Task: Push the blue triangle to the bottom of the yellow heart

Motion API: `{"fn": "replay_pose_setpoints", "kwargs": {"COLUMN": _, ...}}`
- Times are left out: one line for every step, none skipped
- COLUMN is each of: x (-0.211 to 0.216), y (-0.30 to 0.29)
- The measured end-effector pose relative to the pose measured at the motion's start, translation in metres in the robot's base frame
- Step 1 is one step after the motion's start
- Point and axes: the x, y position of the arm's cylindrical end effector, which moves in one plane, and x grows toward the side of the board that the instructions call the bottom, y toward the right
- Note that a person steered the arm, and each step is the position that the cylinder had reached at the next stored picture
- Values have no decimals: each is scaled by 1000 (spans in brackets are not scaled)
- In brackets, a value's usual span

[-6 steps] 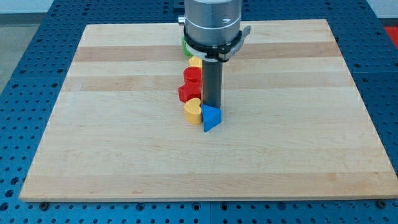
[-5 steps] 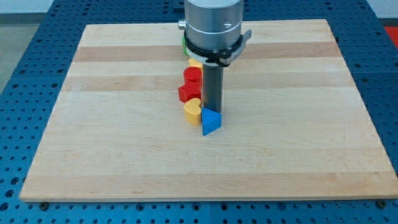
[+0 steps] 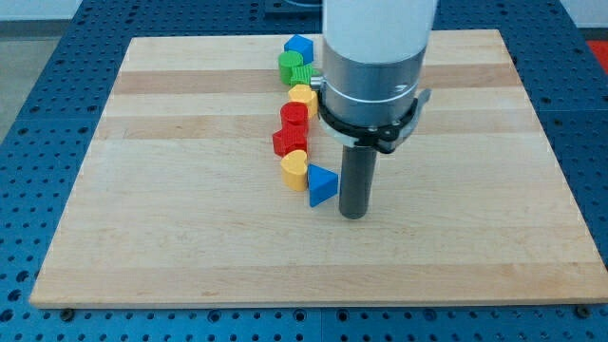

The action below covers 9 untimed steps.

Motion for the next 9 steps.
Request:
{"fn": "replay_pose_setpoints", "kwargs": {"x": 0, "y": -18}}
{"fn": "replay_pose_setpoints", "kwargs": {"x": 0, "y": -44}}
{"fn": "replay_pose_setpoints", "kwargs": {"x": 0, "y": -70}}
{"fn": "replay_pose_setpoints", "kwargs": {"x": 7, "y": -73}}
{"fn": "replay_pose_setpoints", "kwargs": {"x": 28, "y": -73}}
{"fn": "replay_pose_setpoints", "kwargs": {"x": 54, "y": -67}}
{"fn": "replay_pose_setpoints", "kwargs": {"x": 95, "y": -40}}
{"fn": "replay_pose_setpoints", "kwargs": {"x": 96, "y": -17}}
{"fn": "replay_pose_setpoints", "kwargs": {"x": 96, "y": 51}}
